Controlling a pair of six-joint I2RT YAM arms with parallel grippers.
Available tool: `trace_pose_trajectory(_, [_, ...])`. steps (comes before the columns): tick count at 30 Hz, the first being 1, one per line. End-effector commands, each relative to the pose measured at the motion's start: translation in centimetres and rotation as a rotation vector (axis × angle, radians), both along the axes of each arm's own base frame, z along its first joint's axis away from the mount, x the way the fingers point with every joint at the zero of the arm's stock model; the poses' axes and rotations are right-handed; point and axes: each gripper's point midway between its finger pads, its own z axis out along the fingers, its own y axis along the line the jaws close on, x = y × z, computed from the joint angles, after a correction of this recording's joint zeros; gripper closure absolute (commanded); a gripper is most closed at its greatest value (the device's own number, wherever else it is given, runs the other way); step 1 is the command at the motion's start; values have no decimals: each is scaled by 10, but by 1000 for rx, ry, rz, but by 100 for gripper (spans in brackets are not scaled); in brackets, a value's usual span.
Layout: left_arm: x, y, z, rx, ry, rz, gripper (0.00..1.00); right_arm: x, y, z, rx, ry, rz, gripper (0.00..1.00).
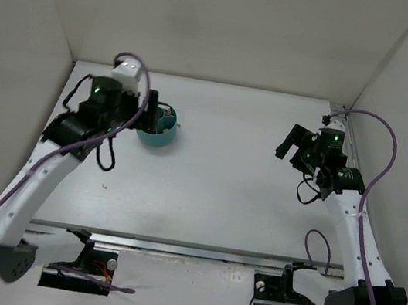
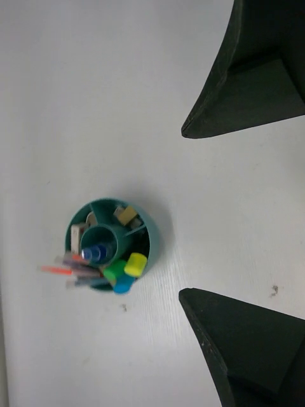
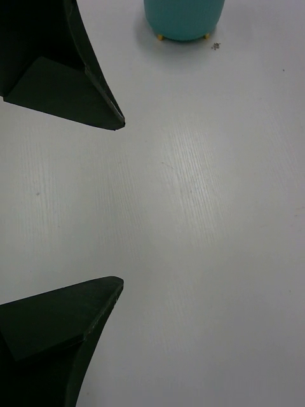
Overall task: Sort the stationery into containers
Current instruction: Reset both arms
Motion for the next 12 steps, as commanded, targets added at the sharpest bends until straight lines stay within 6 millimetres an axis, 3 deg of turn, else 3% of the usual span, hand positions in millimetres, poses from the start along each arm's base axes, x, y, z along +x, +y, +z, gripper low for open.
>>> trace_pose_trajectory(1, [-19, 69, 6, -84, -112, 391, 0, -5, -24, 5, -57, -53, -111, 2])
trace_pose_trajectory(2, [-37, 82, 15, -131, -162, 443, 1, -7, -29, 5, -63, -61, -131, 2])
trace_pose_trajectory(3, [-45, 94, 8, -150, -163, 501, 1, -8, -35, 5, -81, -66, -168, 2])
trace_pose_trajectory(4, [-55, 107, -16, -129, -136, 566, 1, -12, -41, 3, -86, -74, -197, 2])
trace_pose_trajectory(6, [-77, 126, -18, -226, -172, 663, 1, -15, -47, 3, -102, -87, -226, 2])
trace_pose_trajectory(7, [-80, 126, -36, -232, -152, 663, 0, -20, -48, 1, -100, -92, -236, 2])
trace_pose_trajectory(12, [-100, 132, -45, -309, -160, 685, 1, -27, -49, -5, -75, -120, -255, 2])
